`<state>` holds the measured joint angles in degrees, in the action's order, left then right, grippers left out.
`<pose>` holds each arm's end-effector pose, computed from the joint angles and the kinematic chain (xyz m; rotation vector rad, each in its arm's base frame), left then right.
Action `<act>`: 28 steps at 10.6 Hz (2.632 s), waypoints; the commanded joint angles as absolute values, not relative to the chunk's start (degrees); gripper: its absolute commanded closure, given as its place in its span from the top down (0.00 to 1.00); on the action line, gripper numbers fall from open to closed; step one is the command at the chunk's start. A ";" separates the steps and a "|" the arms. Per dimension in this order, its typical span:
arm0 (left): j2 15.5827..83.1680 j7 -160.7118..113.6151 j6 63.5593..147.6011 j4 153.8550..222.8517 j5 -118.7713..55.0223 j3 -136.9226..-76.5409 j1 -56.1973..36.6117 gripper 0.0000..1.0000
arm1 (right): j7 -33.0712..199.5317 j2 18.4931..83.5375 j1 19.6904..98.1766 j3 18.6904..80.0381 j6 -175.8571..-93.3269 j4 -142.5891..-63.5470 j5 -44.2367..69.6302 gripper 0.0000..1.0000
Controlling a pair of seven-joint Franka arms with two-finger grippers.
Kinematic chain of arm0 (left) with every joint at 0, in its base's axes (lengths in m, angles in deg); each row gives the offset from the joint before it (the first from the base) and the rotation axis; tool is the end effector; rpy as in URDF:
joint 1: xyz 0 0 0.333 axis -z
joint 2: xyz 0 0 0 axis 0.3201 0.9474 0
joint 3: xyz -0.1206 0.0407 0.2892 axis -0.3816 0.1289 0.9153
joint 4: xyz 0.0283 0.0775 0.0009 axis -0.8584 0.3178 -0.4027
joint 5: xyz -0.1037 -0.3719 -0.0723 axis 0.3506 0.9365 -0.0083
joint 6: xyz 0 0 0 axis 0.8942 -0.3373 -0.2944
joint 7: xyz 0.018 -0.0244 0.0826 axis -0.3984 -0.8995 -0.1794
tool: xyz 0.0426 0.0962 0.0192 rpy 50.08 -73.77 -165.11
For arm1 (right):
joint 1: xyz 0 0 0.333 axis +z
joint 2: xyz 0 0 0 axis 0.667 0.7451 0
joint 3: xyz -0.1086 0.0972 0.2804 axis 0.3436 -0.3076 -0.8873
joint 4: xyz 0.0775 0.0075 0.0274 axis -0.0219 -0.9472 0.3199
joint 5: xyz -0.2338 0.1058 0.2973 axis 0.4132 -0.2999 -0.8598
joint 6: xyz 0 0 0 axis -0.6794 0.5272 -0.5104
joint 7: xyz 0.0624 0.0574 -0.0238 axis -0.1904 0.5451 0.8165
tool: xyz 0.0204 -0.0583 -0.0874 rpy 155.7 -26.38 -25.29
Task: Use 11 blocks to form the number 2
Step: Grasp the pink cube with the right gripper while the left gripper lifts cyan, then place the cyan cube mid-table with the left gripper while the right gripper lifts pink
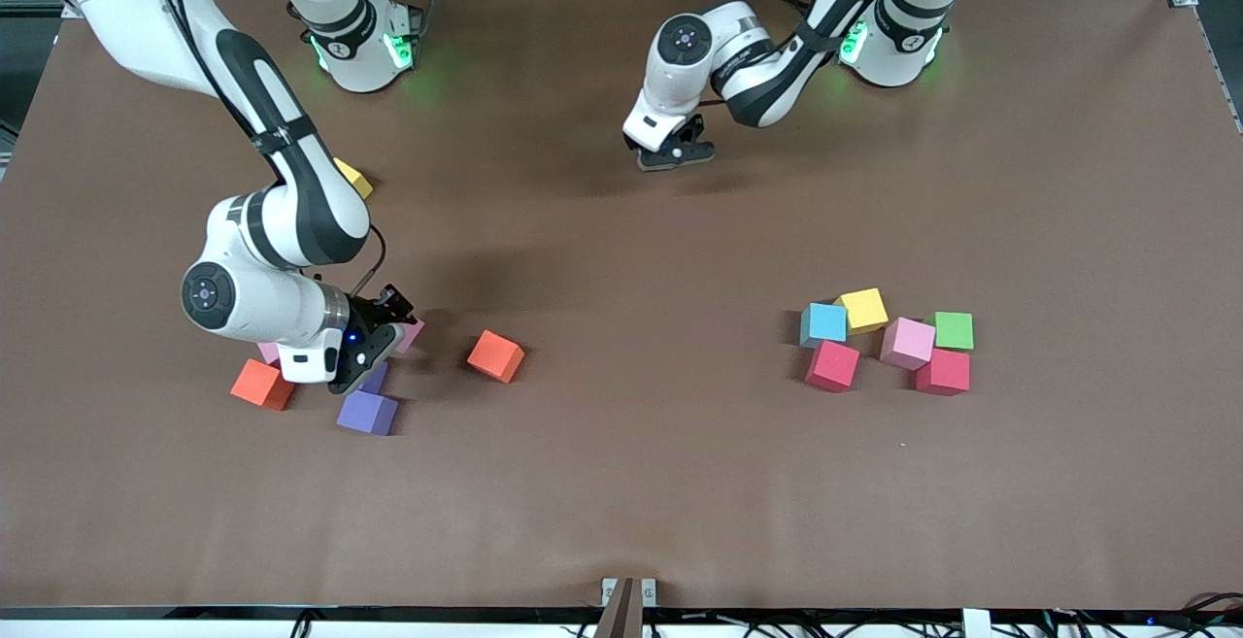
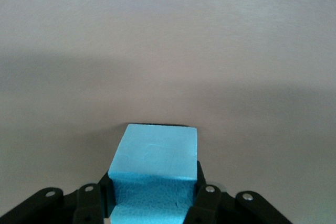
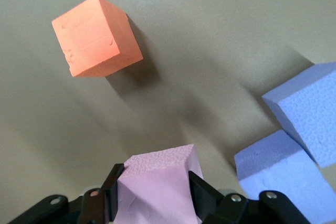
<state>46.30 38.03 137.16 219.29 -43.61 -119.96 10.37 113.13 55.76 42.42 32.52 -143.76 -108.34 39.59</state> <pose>0.2547 -0.4678 0.2057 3.0650 0.1877 -0.2588 0.6222 0.1306 0.2632 -2.7141 -0.9793 0.1176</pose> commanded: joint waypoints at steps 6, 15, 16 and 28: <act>54.25 32.05 114.10 199.21 -43.77 -113.64 20.00 0.18 | 78.51 52.07 43.68 30.04 -139.47 -108.37 36.90 0.00; 56.62 31.61 115.07 198.33 -39.46 -113.02 20.97 0.25 | 57.82 49.18 48.33 28.18 -144.36 -112.39 36.53 0.01; 56.89 31.61 115.50 198.33 -39.37 -112.93 20.97 0.25 | 57.72 48.48 49.04 28.18 -146.13 -114.07 36.53 0.01; 51.64 36.27 111.93 200.17 -39.37 -113.10 18.25 1.00 | 58.42 44.69 52.99 28.36 -147.91 -117.25 36.89 0.03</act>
